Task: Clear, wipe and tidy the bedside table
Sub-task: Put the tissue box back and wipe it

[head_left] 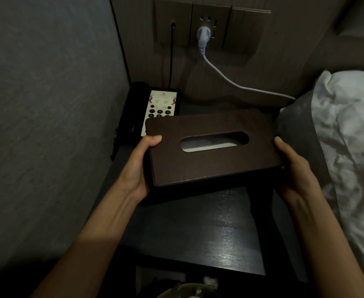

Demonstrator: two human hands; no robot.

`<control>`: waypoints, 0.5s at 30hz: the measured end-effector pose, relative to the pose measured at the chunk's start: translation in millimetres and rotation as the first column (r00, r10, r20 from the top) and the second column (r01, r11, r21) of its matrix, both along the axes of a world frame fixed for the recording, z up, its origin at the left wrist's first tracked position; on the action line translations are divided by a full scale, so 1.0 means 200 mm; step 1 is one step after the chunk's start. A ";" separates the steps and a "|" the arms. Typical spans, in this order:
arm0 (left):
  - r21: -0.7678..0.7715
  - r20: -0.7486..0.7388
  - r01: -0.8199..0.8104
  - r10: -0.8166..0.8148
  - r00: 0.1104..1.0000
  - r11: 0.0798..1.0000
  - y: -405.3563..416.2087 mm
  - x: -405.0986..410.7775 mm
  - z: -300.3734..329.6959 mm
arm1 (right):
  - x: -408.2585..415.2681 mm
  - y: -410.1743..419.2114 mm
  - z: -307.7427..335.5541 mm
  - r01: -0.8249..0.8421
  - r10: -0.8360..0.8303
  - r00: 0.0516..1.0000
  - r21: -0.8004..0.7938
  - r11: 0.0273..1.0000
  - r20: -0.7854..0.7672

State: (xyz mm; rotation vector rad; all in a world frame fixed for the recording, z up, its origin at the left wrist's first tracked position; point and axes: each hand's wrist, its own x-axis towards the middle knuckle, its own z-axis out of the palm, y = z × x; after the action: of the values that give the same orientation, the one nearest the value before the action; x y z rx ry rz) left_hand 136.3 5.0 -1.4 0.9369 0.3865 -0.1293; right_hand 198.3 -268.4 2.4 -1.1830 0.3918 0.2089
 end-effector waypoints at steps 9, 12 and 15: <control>0.015 0.040 0.018 -0.019 0.999 1.000 0.04 0.00 0.00 | 0.00 -0.08 -0.05 0.230 -0.175 0.970 0.397 0.889 -0.171; 0.059 -0.013 0.054 -0.053 0.998 0.997 0.03 0.00 -0.01 | 0.00 -0.06 -0.03 0.292 -0.292 0.956 0.138 0.946 -0.019; 0.092 -0.022 0.089 -0.088 0.996 0.992 0.01 0.01 -0.03 | 0.00 0.00 0.00 0.300 -0.237 0.938 -0.250 0.921 0.251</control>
State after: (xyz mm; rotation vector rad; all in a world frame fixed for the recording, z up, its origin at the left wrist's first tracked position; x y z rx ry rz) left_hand 137.6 6.6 -6.4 1.0458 0.3701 -0.2023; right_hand 197.6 -269.1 1.9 -1.4040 0.3970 -0.2253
